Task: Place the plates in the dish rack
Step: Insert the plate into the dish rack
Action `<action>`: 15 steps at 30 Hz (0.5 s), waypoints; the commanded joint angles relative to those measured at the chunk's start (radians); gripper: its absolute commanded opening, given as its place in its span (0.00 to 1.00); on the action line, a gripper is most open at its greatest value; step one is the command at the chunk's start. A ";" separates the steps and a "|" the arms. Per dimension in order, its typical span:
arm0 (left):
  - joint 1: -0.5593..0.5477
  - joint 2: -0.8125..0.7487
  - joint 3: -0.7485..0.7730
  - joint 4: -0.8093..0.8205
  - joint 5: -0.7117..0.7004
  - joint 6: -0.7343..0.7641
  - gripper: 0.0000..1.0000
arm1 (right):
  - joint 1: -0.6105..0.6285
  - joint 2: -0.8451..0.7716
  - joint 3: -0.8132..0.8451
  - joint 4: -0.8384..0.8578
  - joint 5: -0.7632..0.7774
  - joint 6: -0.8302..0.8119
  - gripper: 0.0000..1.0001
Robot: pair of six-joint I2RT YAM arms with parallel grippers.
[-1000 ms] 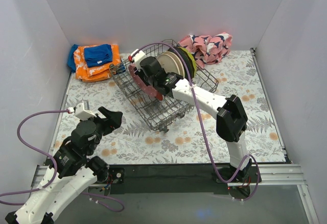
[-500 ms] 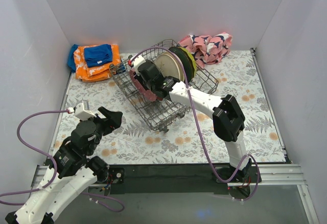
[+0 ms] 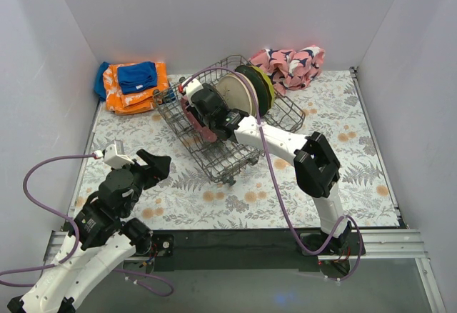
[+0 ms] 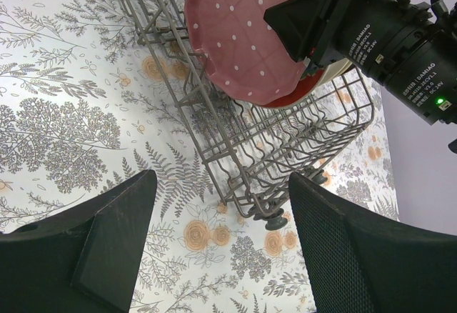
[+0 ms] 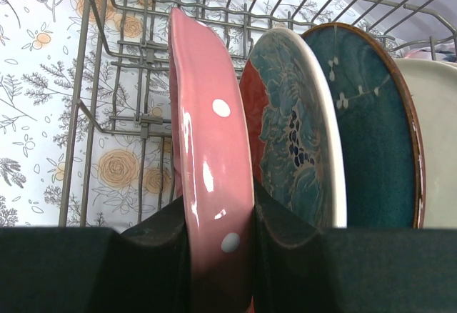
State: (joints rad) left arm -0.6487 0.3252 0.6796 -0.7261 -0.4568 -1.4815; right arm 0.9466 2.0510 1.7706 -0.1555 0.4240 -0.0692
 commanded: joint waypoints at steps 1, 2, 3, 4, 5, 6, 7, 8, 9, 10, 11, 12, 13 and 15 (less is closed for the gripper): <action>0.006 -0.003 -0.008 0.002 -0.020 0.001 0.73 | -0.003 0.005 0.021 0.146 0.041 -0.007 0.01; 0.006 -0.003 -0.008 0.001 -0.020 0.003 0.73 | -0.005 0.006 0.021 0.146 0.041 -0.010 0.01; 0.006 -0.003 -0.008 0.002 -0.020 0.003 0.73 | -0.003 0.008 0.021 0.145 0.041 -0.011 0.01; 0.006 -0.003 -0.008 0.004 -0.020 0.003 0.73 | -0.003 0.009 0.020 0.145 0.041 -0.011 0.01; 0.006 -0.005 -0.008 0.004 -0.019 0.003 0.73 | -0.003 0.011 0.018 0.145 0.042 -0.012 0.01; 0.006 -0.005 -0.009 0.004 -0.020 0.003 0.73 | -0.003 0.012 0.018 0.146 0.041 -0.014 0.01; 0.006 -0.005 -0.008 0.004 -0.019 0.003 0.73 | -0.003 0.014 0.016 0.145 0.042 -0.014 0.01; 0.006 -0.005 -0.009 0.004 -0.019 0.003 0.73 | -0.003 0.015 0.015 0.145 0.042 -0.015 0.01; 0.006 -0.005 -0.009 0.004 -0.019 0.003 0.73 | -0.003 0.017 0.015 0.146 0.044 -0.017 0.01; 0.006 -0.005 -0.009 0.004 -0.019 0.003 0.73 | -0.003 0.021 0.013 0.146 0.044 -0.018 0.01; 0.006 -0.003 -0.009 0.004 -0.019 0.003 0.73 | -0.003 0.023 0.012 0.146 0.045 -0.018 0.01; 0.006 -0.005 -0.009 0.004 -0.019 0.004 0.73 | -0.005 0.024 0.012 0.145 0.045 -0.023 0.01; 0.006 -0.005 -0.009 0.004 -0.019 0.003 0.73 | -0.005 0.026 0.009 0.146 0.047 -0.024 0.01; 0.006 -0.005 -0.009 0.004 -0.019 0.004 0.73 | -0.003 0.029 0.007 0.146 0.047 -0.029 0.01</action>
State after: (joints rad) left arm -0.6487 0.3248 0.6777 -0.7261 -0.4568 -1.4811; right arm 0.9512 2.0670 1.7706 -0.1371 0.4423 -0.0666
